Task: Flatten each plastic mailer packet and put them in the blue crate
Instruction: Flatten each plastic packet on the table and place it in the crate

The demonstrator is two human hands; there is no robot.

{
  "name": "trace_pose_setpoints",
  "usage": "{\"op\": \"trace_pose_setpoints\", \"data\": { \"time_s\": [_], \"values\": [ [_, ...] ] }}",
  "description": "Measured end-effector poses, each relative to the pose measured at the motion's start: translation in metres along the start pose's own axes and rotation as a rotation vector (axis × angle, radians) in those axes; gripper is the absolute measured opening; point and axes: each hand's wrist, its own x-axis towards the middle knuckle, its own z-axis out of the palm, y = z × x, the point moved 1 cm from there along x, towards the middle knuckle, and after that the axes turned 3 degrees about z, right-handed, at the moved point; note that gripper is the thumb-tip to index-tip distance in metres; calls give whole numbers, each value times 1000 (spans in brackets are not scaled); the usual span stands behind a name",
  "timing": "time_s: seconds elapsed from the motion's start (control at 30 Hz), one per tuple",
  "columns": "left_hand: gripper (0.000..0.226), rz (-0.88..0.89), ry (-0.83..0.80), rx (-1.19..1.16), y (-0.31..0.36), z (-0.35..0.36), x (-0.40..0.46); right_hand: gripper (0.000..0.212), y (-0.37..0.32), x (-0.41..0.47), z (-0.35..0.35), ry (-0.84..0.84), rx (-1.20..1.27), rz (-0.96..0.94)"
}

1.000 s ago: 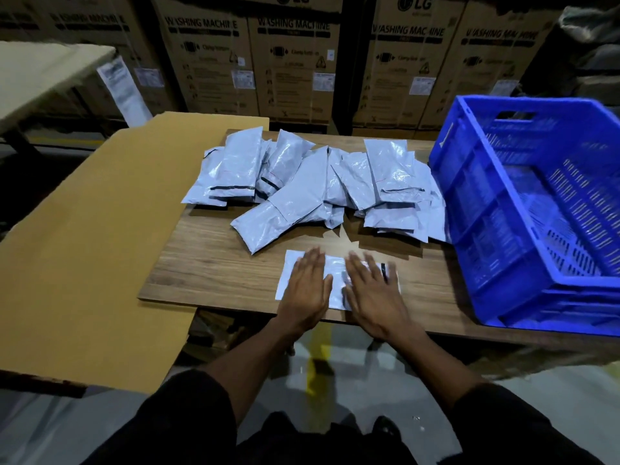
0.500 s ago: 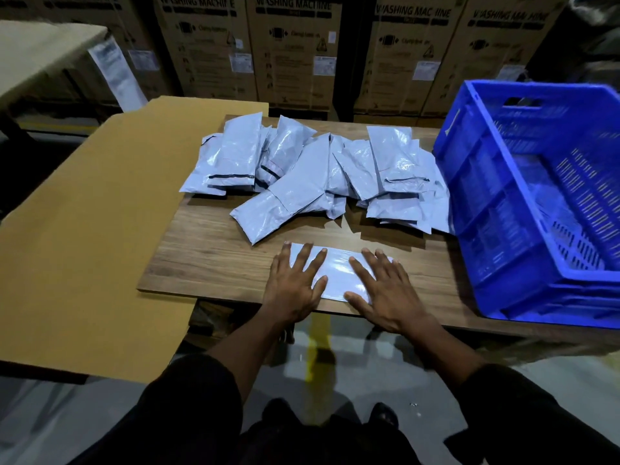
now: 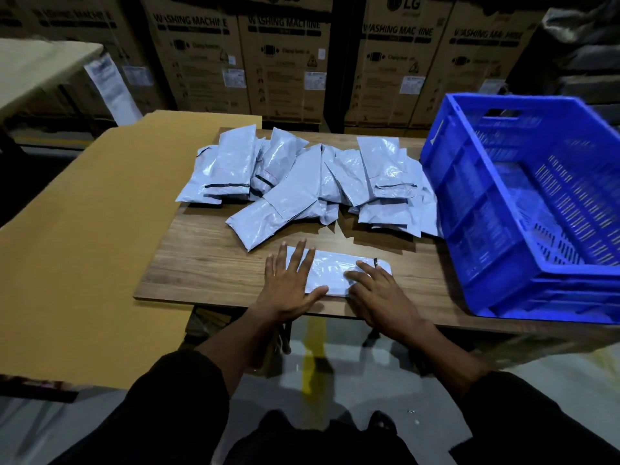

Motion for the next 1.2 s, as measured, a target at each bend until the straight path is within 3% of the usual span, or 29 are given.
{"op": "trace_pose_setpoints", "data": {
  "time_s": [0.07, 0.2, 0.4, 0.57, 0.7, 0.83, 1.0, 1.1, 1.2],
  "values": [
    [91, 96, 75, 108, 1, -3, -6, 27, -4, 3, -6, 5, 16, 50],
    [53, 188, 194, 260, -1, -5, -6, 29, -7, 3, -21, 48, 23, 47],
    [56, 214, 194, 198, 5, -22, 3, 39, -20, 3, -30, -59, -251, -347],
    [57, 161, 115, 211, 12, -39, 11, 36, -20, 32, -37, -294, -401, -391],
    [48, 140, 88, 187, 9, -49, 13, 31, -27, 38, -38, -362, -454, -411],
    [52, 149, 88, 195, 9, -55, 20, 40, -26, 42, -39, -337, -404, -298],
    [81, -114, 275, -87, 7, -46, 20, 29, 5, 57, -70, -311, -274, -82],
    [90, -172, 217, -205, 20, -31, 18, 46, 30, 59, -98, -215, -134, 21],
    [78, -161, 91, -64, 40, -18, 23, 46, 56, 57, -129, -15, -8, 123]
  ]
}}
